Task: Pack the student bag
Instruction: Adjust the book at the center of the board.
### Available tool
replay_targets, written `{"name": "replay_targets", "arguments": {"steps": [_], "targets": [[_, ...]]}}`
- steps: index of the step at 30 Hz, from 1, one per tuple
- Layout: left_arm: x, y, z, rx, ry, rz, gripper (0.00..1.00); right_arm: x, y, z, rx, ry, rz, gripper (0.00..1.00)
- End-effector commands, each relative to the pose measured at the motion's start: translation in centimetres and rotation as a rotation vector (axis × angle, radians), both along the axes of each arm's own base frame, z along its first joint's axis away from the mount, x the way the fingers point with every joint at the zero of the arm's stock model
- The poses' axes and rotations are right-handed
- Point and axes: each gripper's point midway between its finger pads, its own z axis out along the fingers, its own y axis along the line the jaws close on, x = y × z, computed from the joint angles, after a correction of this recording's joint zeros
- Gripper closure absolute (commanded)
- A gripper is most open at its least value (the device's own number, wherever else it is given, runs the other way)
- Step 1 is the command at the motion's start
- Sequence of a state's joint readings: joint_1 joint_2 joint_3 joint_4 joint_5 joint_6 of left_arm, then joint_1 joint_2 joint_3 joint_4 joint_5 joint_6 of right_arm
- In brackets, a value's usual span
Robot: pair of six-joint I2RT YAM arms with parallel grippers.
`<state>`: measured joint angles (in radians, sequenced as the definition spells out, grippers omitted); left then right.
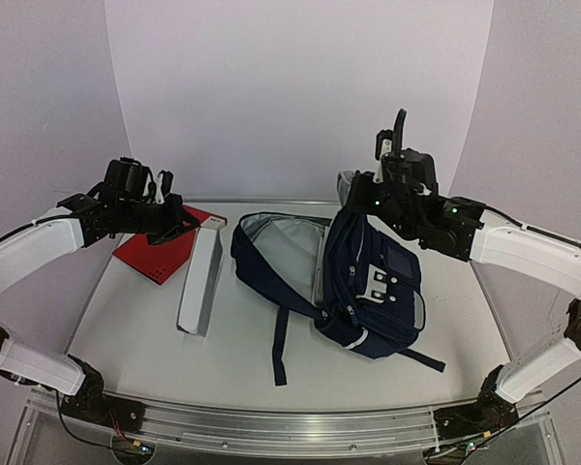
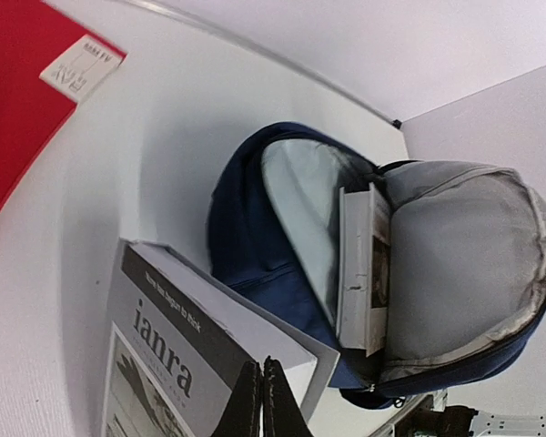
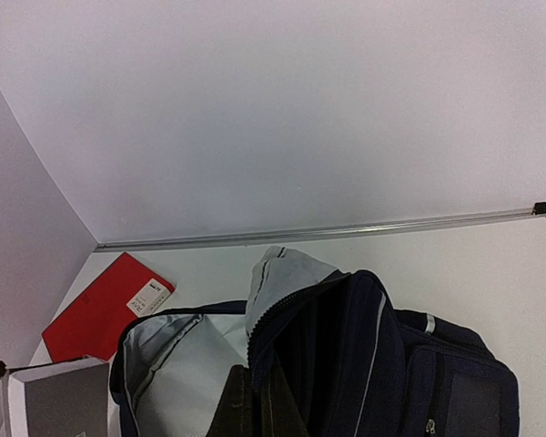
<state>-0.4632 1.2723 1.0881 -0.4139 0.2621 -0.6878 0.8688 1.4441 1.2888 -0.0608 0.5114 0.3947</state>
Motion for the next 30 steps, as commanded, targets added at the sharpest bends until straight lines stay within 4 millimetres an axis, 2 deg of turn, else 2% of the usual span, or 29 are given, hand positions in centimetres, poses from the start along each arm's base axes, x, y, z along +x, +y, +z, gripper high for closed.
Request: {"name": "replay_targets", "arguments": {"steps": [1,5,7,13,15,18,21,26,30], "targets": [[-0.1,0.8,-4.5,-0.044,0.14,-0.063,1.0,0.1,-0.8,4.5,0.096,-0.082,-0.026,1.0],[1.8,2.5,-6.1,-0.048,0.157,-0.051,1.0,0.3,-0.6,4.2,0.093,-0.077,-0.026,1.0],[2.3,2.6,-6.6,-0.059,0.162,-0.062,1.0,0.4,-0.4,4.1,0.09,-0.074,-0.025,1.0],[2.8,2.6,-7.6,-0.065,0.179,-0.07,0.98,0.8,-0.2,3.4,0.07,-0.063,-0.032,1.0],[2.8,2.8,-8.1,-0.054,0.194,-0.057,0.94,0.9,0.0,3.3,0.068,-0.06,-0.029,1.0],[2.6,3.0,-8.4,-0.048,0.199,-0.049,0.84,1.0,0.2,2.9,0.065,-0.053,-0.026,1.0],[2.2,3.1,-8.7,-0.044,0.208,-0.047,0.69,1.0,0.2,2.6,0.064,-0.047,-0.026,1.0],[1.4,3.2,-9.2,-0.04,0.214,-0.056,0.31,1.0,0.2,2.2,0.062,-0.042,-0.027,1.0],[0.4,2.9,-9.4,-0.057,0.21,-0.095,0.17,1.0,0.2,2.2,0.063,-0.041,-0.027,1.0]]}}
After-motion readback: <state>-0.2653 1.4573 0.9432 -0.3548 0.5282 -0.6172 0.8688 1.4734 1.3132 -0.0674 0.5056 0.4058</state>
